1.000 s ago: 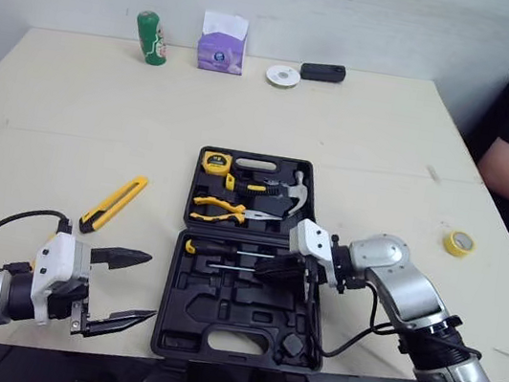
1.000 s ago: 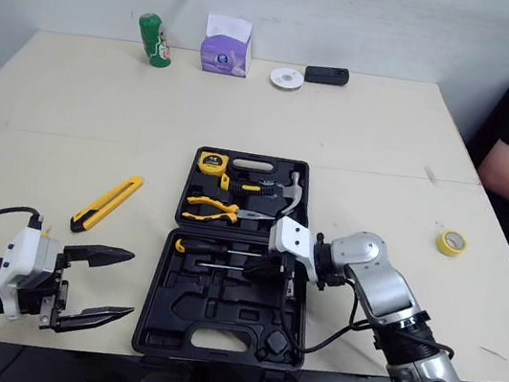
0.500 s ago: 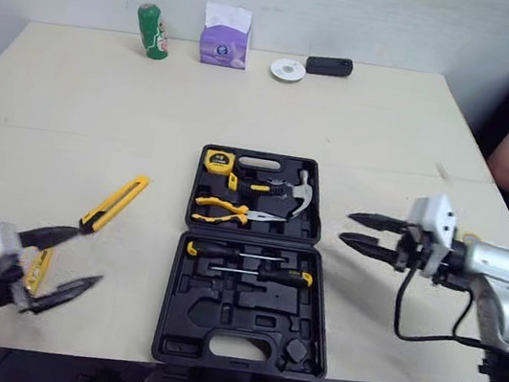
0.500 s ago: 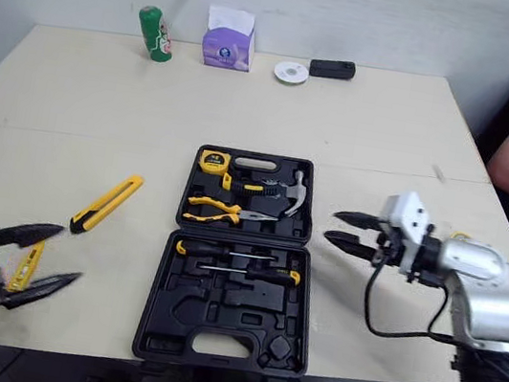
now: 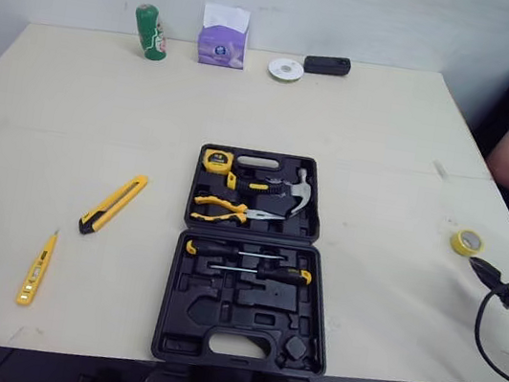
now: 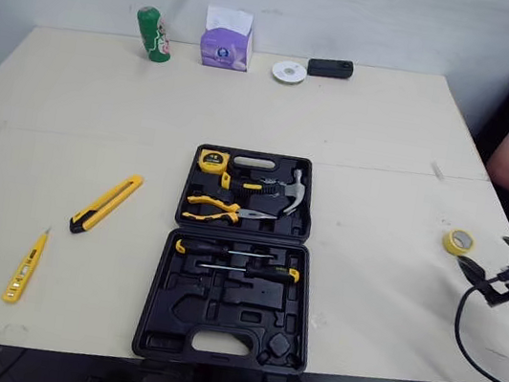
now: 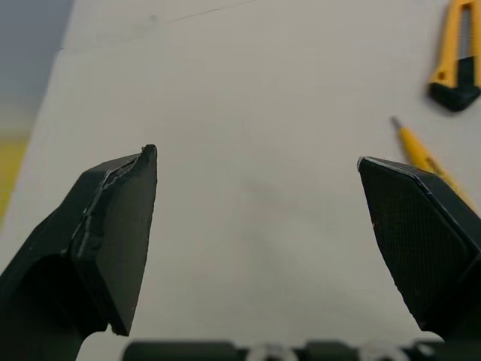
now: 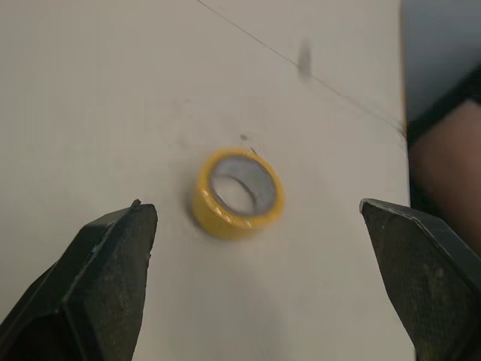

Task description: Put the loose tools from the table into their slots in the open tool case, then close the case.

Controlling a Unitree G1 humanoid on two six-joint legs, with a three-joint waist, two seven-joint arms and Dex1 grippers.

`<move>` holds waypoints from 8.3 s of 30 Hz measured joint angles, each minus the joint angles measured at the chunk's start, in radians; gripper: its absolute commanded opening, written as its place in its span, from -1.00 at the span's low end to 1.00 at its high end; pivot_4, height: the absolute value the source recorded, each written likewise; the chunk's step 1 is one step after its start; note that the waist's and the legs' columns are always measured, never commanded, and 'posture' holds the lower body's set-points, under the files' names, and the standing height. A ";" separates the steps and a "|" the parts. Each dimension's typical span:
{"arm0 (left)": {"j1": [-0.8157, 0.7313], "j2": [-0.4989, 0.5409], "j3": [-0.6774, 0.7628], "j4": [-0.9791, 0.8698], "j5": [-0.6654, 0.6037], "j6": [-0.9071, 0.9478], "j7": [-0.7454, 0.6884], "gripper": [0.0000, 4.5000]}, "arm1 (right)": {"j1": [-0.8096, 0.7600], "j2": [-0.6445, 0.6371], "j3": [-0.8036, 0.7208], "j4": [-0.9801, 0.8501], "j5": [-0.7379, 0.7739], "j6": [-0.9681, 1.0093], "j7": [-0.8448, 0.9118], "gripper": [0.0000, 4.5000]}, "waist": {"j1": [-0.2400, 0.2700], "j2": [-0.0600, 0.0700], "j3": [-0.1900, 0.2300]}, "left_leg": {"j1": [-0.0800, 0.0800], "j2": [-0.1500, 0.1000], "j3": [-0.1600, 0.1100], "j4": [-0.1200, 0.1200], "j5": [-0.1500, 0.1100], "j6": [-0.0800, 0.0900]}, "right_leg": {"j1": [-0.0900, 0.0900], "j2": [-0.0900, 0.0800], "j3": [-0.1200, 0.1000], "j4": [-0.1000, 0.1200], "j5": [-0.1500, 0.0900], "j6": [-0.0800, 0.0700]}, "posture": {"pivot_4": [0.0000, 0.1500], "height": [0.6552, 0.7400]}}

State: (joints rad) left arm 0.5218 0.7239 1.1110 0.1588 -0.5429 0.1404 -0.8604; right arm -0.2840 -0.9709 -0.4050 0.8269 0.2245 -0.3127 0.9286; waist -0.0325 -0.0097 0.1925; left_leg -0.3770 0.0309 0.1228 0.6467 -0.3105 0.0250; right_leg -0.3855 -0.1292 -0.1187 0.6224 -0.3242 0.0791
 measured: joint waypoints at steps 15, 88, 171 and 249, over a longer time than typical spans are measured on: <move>-0.038 -0.001 -0.066 0.019 0.005 -0.033 0.028 1.00 | -0.074 0.000 0.000 0.175 0.005 -0.109 0.045 0.99 | -0.012 0.008 0.011 | -0.011 -0.024 -0.054 -0.007 0.028 0.004 | 0.026 -0.021 -0.058 -0.009 -0.001 0.008 | 1.00 1.00; -0.439 -0.170 -0.406 -0.877 -0.035 1.437 0.801 0.88 | -0.113 0.391 0.360 -0.937 0.418 0.394 0.500 1.00 | 0.058 0.005 0.010 | -0.010 -0.016 -0.032 0.000 0.020 -0.007 | 0.010 -0.013 -0.029 0.004 0.000 0.005 | 1.00 1.00; -1.440 0.160 -1.810 -0.683 0.219 1.013 -0.142 -0.77 | 0.232 0.229 0.200 -1.094 0.338 0.340 0.267 1.00 | 0.059 0.001 0.014 | -0.011 -0.011 -0.025 0.006 0.023 0.000 | 0.008 -0.001 -0.019 0.003 0.001 0.007 | 1.00 1.00; -0.725 -0.160 -1.283 -0.465 0.184 0.299 -0.048 -0.96 | 0.181 0.240 0.205 -1.001 0.322 0.337 0.293 1.00 | 0.056 0.002 0.013 | -0.010 -0.011 -0.027 0.015 0.019 0.003 | 0.010 -0.003 -0.016 0.007 0.002 0.007 | 1.00 1.00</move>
State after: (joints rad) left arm -0.2032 0.5634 -0.1723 -0.3059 -0.3591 0.4396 -0.9088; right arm -0.1030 -0.7308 -0.1997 -0.1743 0.5463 0.0241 1.2218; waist 0.0236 -0.0074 0.2060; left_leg -0.3870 0.0202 0.0960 0.6621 -0.2914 0.0279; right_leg -0.3754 -0.1322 -0.1350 0.6297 -0.3223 0.0865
